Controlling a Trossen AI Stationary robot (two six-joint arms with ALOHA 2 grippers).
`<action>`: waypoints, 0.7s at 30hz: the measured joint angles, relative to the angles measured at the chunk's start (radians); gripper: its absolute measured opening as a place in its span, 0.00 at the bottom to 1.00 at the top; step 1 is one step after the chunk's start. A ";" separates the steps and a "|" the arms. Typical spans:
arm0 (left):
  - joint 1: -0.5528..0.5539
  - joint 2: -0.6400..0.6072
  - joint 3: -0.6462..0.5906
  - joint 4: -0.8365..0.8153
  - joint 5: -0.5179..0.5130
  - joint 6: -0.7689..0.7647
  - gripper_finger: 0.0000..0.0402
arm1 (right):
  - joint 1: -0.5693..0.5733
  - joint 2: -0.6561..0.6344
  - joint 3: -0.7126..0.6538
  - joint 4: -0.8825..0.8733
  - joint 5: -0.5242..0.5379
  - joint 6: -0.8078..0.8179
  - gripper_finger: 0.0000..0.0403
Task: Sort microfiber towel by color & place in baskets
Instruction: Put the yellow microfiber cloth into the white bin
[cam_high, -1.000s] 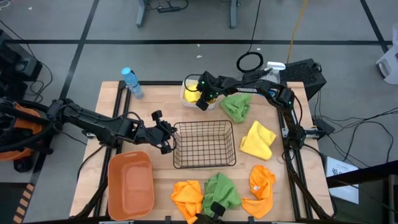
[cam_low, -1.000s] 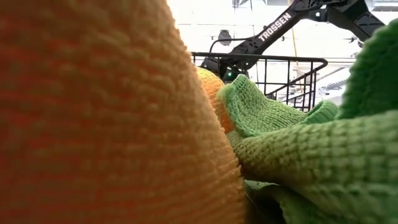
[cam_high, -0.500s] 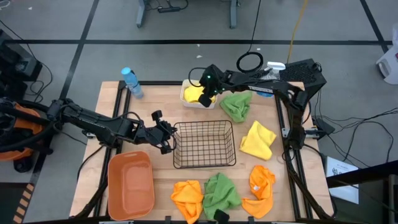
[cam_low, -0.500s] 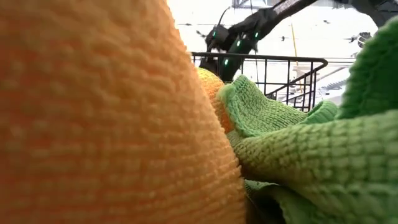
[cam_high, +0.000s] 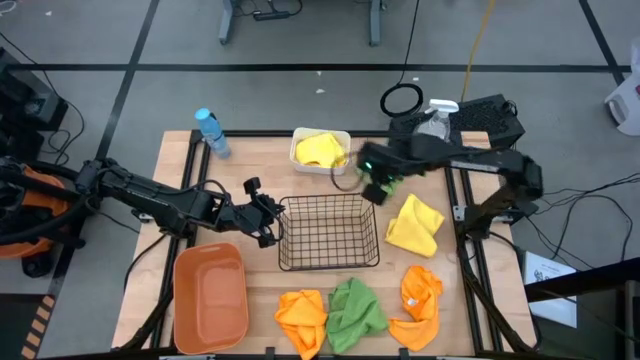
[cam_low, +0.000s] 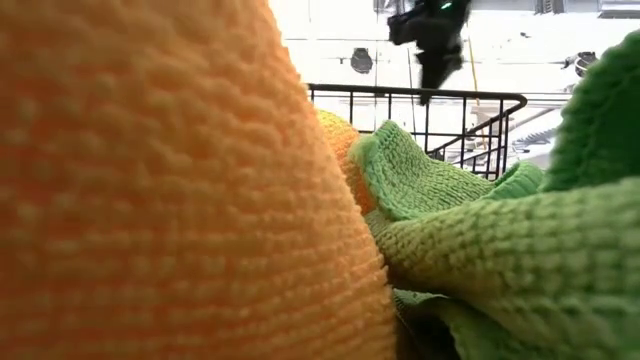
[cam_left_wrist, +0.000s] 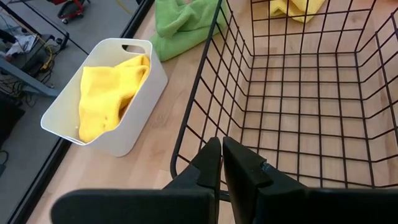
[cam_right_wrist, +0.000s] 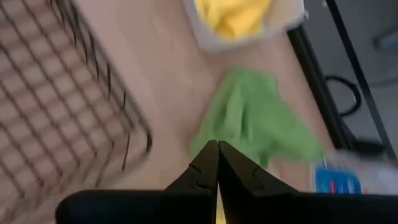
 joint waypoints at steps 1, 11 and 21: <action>0.000 0.000 0.000 0.001 0.000 0.000 0.06 | 0.022 -0.028 -0.024 -0.021 0.004 0.028 0.00; 0.000 0.000 0.000 0.011 0.003 -0.027 0.06 | 0.204 -0.352 -0.409 0.015 -0.037 0.395 0.00; 0.000 0.000 0.000 0.058 0.003 -0.026 0.06 | 0.330 -0.447 -0.727 0.153 -0.180 0.602 0.28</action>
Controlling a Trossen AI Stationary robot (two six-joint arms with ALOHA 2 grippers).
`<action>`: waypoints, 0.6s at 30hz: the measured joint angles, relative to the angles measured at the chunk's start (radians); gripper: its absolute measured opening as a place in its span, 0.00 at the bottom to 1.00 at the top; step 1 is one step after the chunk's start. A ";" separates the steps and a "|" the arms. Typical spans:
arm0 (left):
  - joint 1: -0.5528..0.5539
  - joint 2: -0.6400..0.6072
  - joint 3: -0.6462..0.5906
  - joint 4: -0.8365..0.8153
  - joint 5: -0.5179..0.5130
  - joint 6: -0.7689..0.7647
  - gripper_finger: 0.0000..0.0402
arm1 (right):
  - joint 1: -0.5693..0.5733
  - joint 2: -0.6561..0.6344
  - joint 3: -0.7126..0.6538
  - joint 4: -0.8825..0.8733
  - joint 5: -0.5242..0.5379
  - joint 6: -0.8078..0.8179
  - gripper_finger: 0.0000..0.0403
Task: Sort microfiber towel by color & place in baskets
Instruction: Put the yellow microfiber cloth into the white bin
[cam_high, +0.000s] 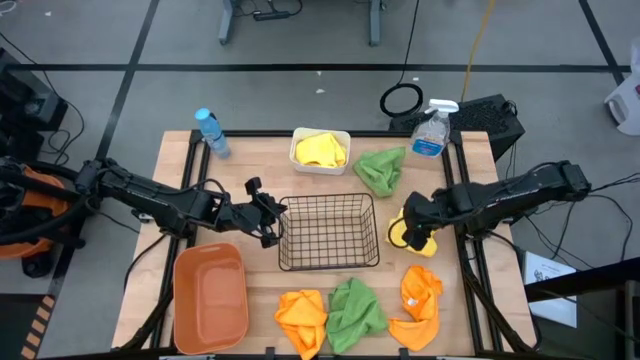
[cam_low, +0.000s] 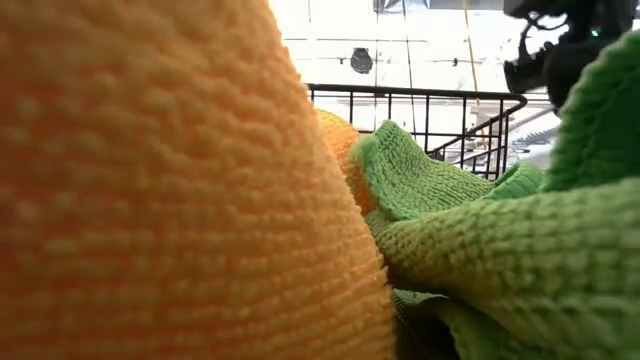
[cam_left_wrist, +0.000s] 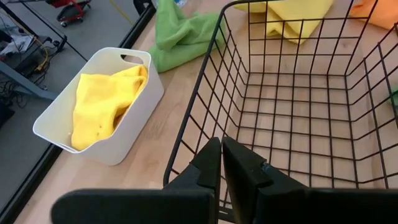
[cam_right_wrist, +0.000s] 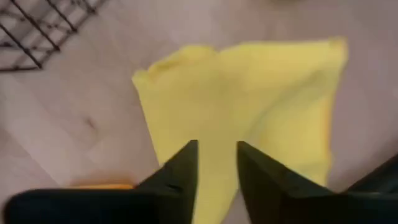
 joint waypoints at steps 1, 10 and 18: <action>0.000 0.000 0.000 -0.001 0.000 0.000 0.06 | 0.005 0.001 -0.016 0.011 -0.004 0.009 0.33; 0.000 0.022 0.000 0.002 0.017 -0.001 0.06 | 0.028 0.005 -0.069 0.068 0.051 -0.019 0.78; 0.000 0.064 0.000 0.003 0.043 0.000 0.06 | 0.027 0.006 -0.202 0.210 0.031 -0.044 0.97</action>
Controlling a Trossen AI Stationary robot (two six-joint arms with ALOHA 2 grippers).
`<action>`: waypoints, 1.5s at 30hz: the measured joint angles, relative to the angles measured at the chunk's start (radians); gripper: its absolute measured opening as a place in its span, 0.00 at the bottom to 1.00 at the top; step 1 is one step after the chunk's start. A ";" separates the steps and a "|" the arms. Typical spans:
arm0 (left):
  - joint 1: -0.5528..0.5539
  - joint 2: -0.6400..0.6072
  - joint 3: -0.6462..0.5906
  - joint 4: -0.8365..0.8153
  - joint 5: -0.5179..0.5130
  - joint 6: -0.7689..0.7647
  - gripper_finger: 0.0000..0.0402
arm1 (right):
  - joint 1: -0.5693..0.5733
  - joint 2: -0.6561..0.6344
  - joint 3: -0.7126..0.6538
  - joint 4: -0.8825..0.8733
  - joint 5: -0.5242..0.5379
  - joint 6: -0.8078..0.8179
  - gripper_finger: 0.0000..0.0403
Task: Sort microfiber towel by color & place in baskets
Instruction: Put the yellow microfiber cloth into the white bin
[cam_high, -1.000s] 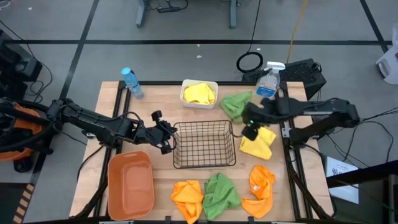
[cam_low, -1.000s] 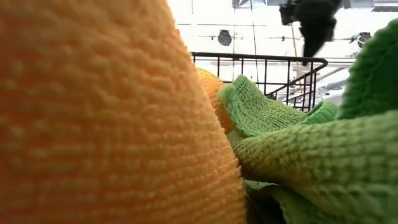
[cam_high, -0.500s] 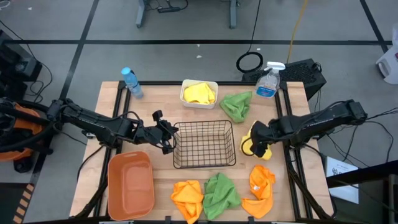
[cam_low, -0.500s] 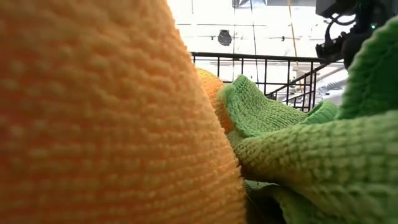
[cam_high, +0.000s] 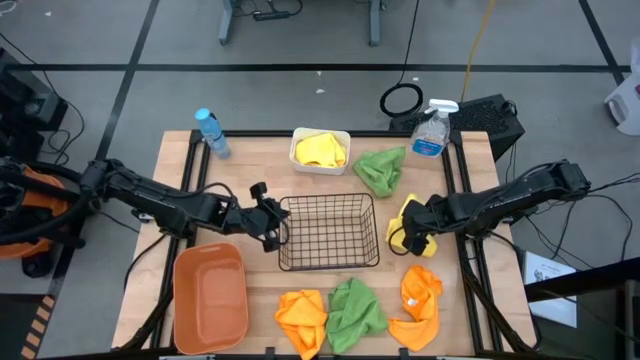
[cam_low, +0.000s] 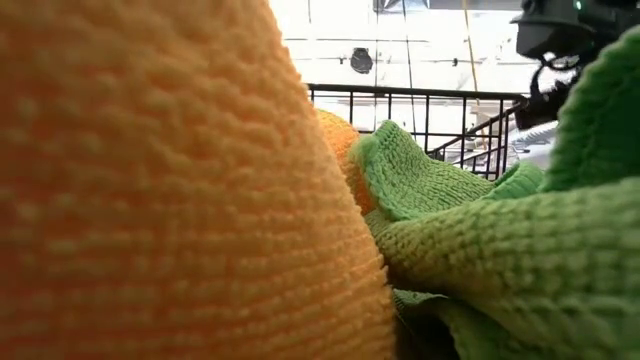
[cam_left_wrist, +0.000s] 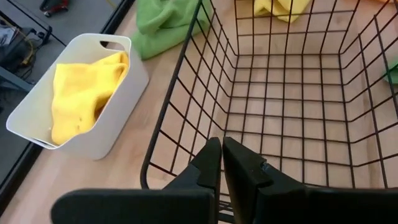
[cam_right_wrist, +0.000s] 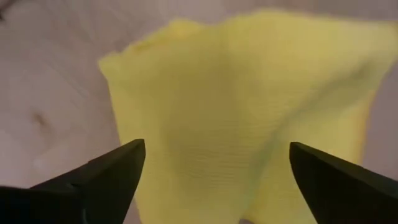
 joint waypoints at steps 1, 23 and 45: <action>0.000 0.003 0.000 0.000 0.000 0.000 0.06 | 0.000 0.000 -0.024 0.034 -0.014 0.000 0.97; 0.000 0.003 0.000 0.052 0.000 0.010 0.06 | 0.000 0.062 -0.158 0.270 -0.039 0.079 0.06; 0.000 0.035 0.001 0.501 -0.006 0.267 0.14 | 0.018 -0.012 0.542 -0.067 0.333 -0.172 0.04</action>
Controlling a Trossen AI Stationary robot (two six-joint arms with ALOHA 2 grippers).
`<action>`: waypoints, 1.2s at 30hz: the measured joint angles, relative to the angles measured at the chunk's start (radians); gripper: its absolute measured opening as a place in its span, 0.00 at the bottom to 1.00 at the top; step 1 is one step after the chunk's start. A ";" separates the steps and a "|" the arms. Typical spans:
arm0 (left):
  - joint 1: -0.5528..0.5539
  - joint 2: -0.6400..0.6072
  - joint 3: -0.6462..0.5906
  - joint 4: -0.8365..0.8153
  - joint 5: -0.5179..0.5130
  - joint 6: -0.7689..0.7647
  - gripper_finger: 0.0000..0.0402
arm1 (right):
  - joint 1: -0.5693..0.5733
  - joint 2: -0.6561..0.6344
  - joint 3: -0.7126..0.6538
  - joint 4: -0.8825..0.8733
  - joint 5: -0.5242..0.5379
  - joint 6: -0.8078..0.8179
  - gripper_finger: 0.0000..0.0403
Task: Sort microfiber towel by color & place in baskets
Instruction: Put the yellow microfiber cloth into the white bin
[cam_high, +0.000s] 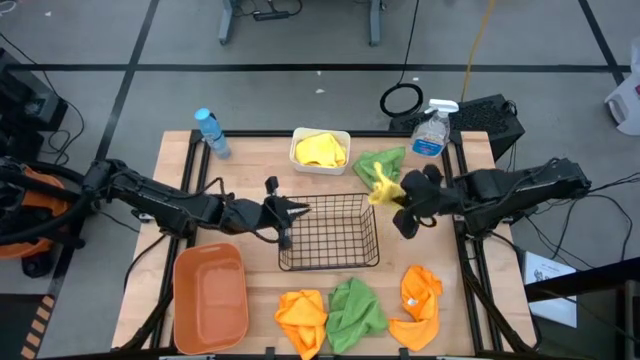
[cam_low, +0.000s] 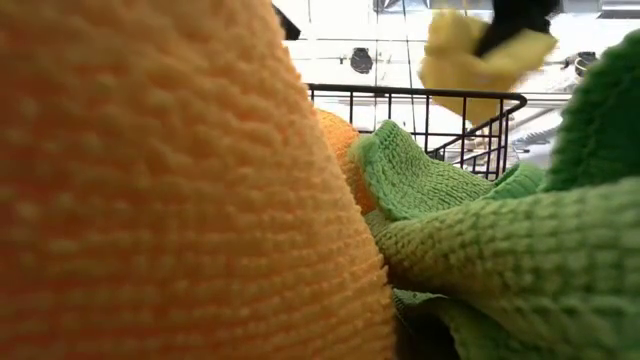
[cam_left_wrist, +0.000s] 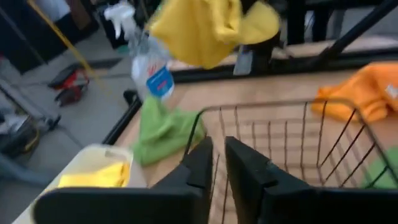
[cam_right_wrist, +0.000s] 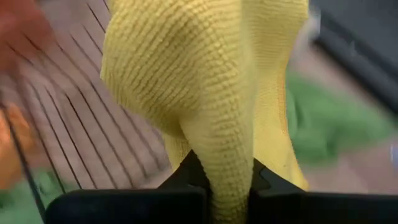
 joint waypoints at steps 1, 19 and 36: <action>0.001 0.008 0.000 0.022 0.001 0.004 0.18 | -0.007 0.002 0.010 0.045 0.013 -0.055 0.04; 0.036 0.046 0.000 0.103 0.021 -0.022 0.91 | -0.067 0.208 0.013 0.450 -0.316 -0.651 0.04; 0.031 0.205 0.000 0.483 0.264 0.158 1.00 | -0.095 0.264 0.014 0.538 -0.306 -0.738 0.04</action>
